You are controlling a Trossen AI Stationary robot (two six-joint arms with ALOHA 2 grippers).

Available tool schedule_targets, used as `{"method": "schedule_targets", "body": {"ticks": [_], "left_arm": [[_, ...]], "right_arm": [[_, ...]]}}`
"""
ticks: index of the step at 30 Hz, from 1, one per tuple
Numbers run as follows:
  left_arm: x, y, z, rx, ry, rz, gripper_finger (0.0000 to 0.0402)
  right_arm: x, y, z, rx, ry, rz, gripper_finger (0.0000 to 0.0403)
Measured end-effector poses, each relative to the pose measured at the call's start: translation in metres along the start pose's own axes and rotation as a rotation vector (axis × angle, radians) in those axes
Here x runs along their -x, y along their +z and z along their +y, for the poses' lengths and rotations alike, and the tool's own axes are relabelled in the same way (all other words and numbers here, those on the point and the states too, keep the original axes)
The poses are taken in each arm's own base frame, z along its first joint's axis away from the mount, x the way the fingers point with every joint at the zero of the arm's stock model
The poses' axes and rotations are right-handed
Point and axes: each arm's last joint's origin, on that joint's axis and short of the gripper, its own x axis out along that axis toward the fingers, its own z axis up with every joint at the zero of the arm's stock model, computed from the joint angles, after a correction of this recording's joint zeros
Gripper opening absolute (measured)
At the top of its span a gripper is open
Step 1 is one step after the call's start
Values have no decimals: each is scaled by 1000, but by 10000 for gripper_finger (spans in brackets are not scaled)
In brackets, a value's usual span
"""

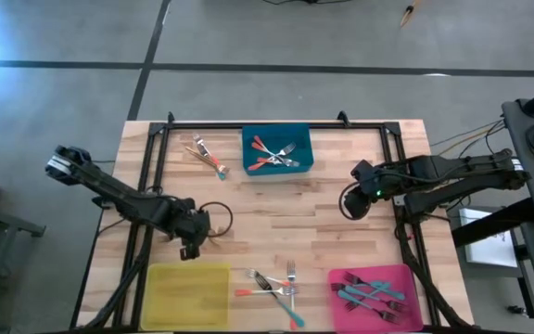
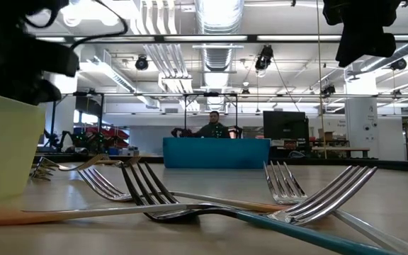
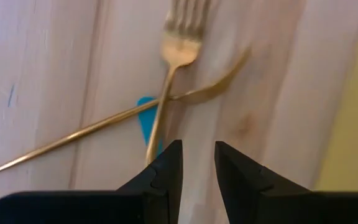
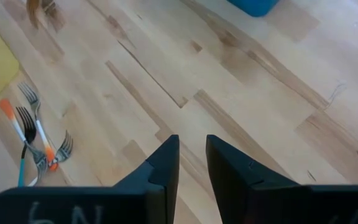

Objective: Sort silverware by color (type)
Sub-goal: Put the gold fork into the yellow bin

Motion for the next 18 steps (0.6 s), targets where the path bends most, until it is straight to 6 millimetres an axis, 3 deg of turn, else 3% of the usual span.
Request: {"method": "schedule_targets", "body": {"ticks": [18], "left_arm": [[-39,-9,21,63,49,-48,77]], "right_arm": [[0,0,0,-2,-1,-1,64]]}}
